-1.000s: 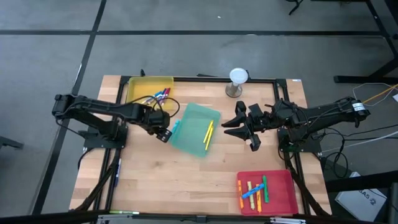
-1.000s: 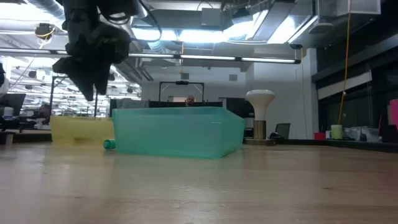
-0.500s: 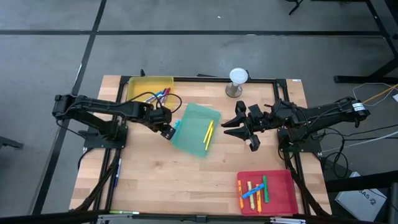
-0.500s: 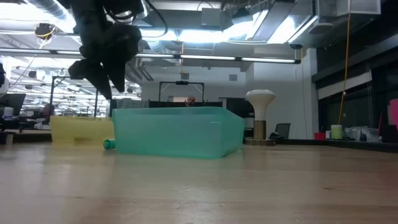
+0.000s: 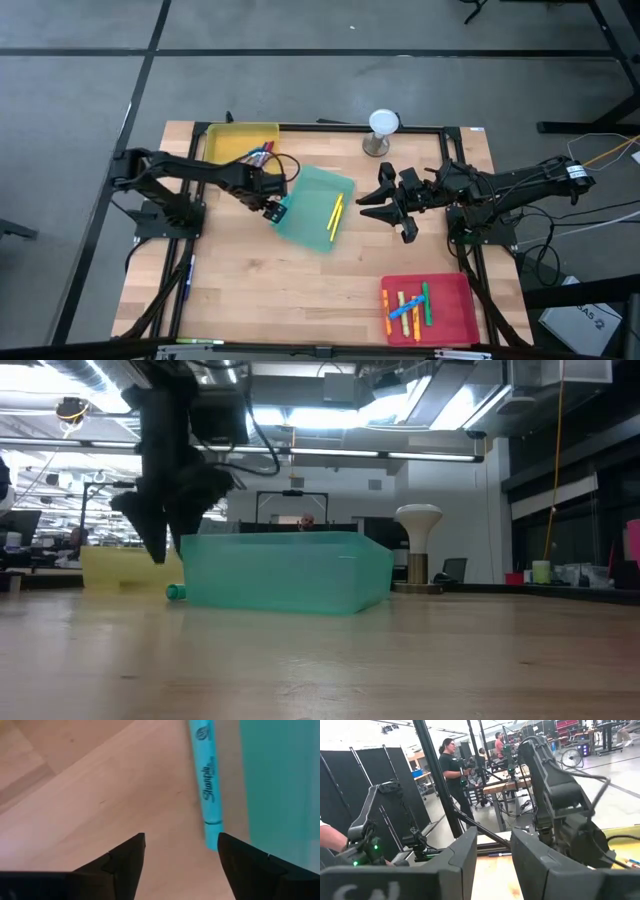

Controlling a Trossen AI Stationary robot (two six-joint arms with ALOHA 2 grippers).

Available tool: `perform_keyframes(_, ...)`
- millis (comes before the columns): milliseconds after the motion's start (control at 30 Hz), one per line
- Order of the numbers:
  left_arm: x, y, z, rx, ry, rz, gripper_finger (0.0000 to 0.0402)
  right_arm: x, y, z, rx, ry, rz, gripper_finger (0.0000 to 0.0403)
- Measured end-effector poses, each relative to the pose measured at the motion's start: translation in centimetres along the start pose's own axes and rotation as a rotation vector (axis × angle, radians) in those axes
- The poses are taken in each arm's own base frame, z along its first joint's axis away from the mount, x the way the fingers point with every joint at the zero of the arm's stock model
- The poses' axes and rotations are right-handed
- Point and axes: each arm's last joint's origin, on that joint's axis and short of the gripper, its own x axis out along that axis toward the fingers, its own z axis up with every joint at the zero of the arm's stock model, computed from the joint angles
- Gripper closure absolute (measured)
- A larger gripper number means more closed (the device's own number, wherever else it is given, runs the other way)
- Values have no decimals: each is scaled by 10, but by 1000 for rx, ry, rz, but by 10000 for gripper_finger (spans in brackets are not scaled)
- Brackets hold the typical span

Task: Pick & Place Markers
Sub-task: Put the light blue highlighter pen into the pink bin

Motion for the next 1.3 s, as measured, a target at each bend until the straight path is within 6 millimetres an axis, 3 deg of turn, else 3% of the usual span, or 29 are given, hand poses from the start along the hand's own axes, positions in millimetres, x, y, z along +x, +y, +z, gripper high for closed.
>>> perform_keyframes(233, 10, -8, 6, 9, -27, -39, 155, 0, -1, 0, 14, -5, -20, 286)
perform_keyframes(1300, 20, -12, 10, 1, -25, -54, 157, 0, 0, 3, 21, -40, -18, 286)
